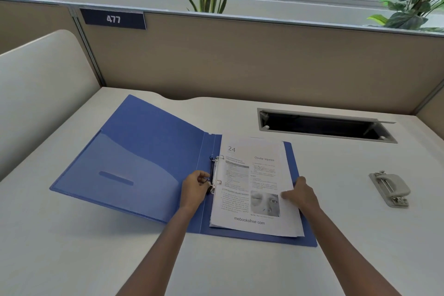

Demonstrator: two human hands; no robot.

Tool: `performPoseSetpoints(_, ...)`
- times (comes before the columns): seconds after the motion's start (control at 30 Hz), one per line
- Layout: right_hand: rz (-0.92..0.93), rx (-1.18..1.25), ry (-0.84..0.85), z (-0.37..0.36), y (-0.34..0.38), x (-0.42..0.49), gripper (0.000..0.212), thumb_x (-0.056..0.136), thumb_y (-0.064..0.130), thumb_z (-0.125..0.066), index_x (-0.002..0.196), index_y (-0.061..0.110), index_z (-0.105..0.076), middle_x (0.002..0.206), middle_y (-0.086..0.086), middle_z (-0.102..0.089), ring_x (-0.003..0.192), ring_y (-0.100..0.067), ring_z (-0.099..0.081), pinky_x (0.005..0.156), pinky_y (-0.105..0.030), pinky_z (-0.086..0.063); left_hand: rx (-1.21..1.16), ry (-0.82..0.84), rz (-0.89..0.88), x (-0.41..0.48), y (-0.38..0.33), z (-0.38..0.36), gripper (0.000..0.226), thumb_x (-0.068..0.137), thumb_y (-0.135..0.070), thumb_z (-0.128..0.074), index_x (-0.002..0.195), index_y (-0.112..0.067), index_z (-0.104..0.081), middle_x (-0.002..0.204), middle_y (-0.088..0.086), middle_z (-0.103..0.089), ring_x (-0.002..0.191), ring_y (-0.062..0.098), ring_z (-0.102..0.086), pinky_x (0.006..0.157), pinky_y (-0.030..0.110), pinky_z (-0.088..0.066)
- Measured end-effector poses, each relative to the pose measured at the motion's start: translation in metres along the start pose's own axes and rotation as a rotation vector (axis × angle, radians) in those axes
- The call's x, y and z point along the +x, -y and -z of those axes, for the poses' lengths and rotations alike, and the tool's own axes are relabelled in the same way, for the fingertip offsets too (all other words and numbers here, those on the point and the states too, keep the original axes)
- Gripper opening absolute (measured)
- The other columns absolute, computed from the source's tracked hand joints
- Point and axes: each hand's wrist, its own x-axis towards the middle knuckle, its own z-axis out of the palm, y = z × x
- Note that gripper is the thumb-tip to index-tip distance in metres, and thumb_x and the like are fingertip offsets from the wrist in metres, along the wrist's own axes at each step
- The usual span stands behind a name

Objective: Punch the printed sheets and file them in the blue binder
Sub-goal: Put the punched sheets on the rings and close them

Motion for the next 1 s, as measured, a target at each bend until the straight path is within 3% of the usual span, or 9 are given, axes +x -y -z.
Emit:
performPoseSetpoints(0.13, 0.068, -0.286, -0.134, -0.003, 0.006, -0.009, 0.061, 0.084, 0.021, -0.06, 0.135, 0.009, -0.029, 0.129, -0.019, -0.041, 0.118, -0.035, -0.043, 0.091, -0.041, -0.043, 0.011, -0.044, -0.019, 0.001, 0.006, 0.001, 0.013, 0.084, 0.006, -0.057, 0.093, 0.0, -0.064, 0.066, -0.004, -0.057, 0.063, 0.006, -0.055, 0.056, 0.007, -0.043)
performPoseSetpoints(0.23, 0.375, -0.233, -0.273, -0.018, 0.019, -0.02, 0.045, 0.089, 0.008, -0.052, 0.132, 0.006, -0.042, 0.125, -0.017, -0.047, 0.115, -0.03, -0.046, 0.088, -0.034, -0.045, -0.029, -0.046, -0.022, 0.0, 0.005, -0.002, 0.015, 0.082, 0.007, -0.057, 0.08, -0.006, -0.062, 0.064, -0.004, -0.058, 0.06, 0.006, -0.055, 0.051, 0.005, -0.046)
performPoseSetpoints(0.3, 0.56, -0.085, -0.247, -0.031, 0.031, -0.028, 0.03, 0.09, 0.003, -0.049, 0.12, 0.004, -0.055, 0.12, -0.014, -0.055, 0.113, -0.026, -0.051, 0.088, -0.028, -0.045, -0.049, -0.024, -0.03, -0.002, 0.004, -0.006, 0.019, 0.081, 0.008, -0.058, 0.075, -0.01, -0.06, 0.064, -0.002, -0.059, 0.061, 0.008, -0.056, 0.052, 0.003, -0.047)
performPoseSetpoints(0.4, 0.659, 0.038, -0.069, -0.052, 0.048, -0.032, 0.024, 0.091, 0.003, -0.047, 0.11, 0.003, -0.062, 0.113, -0.012, -0.061, 0.106, -0.023, -0.056, 0.084, -0.018, -0.038, -0.07, 0.028, -0.036, -0.005, 0.001, -0.012, 0.016, 0.081, 0.008, -0.058, 0.076, -0.006, -0.06, 0.065, -0.003, -0.059, 0.061, 0.006, -0.056, 0.052, 0.002, -0.046)
performPoseSetpoints(0.53, 0.626, 0.155, 0.049, -0.066, 0.052, -0.029, 0.024, 0.091, 0.004, -0.049, 0.109, 0.004, -0.065, 0.109, -0.011, -0.064, 0.103, -0.02, -0.056, 0.082, -0.014, -0.033, -0.104, 0.056, -0.05, -0.008, 0.003, -0.018, 0.014, 0.081, 0.007, -0.06, 0.077, -0.007, -0.062, 0.064, -0.004, -0.06, 0.059, 0.004, -0.057, 0.053, 0.003, -0.046)
performPoseSetpoints(0.67, 0.614, 0.218, 0.06, -0.07, 0.046, -0.026, 0.019, 0.089, 0.006, -0.054, 0.095, 0.01, -0.071, 0.086, 0.008, -0.061, 0.084, -0.006, -0.051, 0.081, -0.021, -0.035, -0.12, 0.072, -0.054, -0.009, 0.006, -0.02, 0.016, 0.08, 0.006, -0.061, 0.076, -0.009, -0.063, 0.064, -0.006, -0.062, 0.051, -0.007, -0.059, 0.054, 0.004, -0.046)
performPoseSetpoints(0.83, 0.54, 0.151, -0.01, -0.073, 0.043, -0.028, 0.033, 0.085, 0.022, -0.059, 0.066, 0.048, -0.051, 0.09, 0.011, -0.062, 0.095, -0.02, -0.058, 0.086, -0.041, -0.047, -0.129, 0.094, -0.07, -0.013, 0.005, -0.026, 0.018, 0.082, 0.005, -0.058, 0.074, -0.01, -0.064, 0.064, -0.005, -0.061, 0.056, 0.0, -0.058, 0.055, 0.004, -0.046)
performPoseSetpoints(0.93, 0.507, 0.166, -0.047, -0.071, 0.04, -0.032, 0.034, 0.085, 0.024, -0.06, 0.061, 0.047, -0.049, 0.087, 0.014, -0.063, 0.094, -0.019, -0.059, 0.088, -0.044, -0.045, -0.103, 0.085, -0.096, -0.018, 0.003, -0.03, 0.018, 0.083, 0.004, -0.057, 0.075, -0.01, -0.064, 0.063, -0.007, -0.061, 0.054, -0.009, -0.057, 0.056, 0.004, -0.045)
performPoseSetpoints(1.0, 0.483, 0.196, -0.066, -0.069, 0.037, -0.033, 0.034, 0.084, 0.023, -0.061, 0.06, 0.044, -0.05, 0.08, 0.017, -0.063, 0.091, -0.017, -0.06, 0.088, -0.043, -0.044, -0.112, 0.09, -0.101, -0.02, 0.002, -0.035, 0.023, 0.082, 0.004, -0.057, 0.07, -0.015, -0.062, 0.063, -0.007, -0.061, 0.055, -0.003, -0.057, 0.056, 0.006, -0.046)
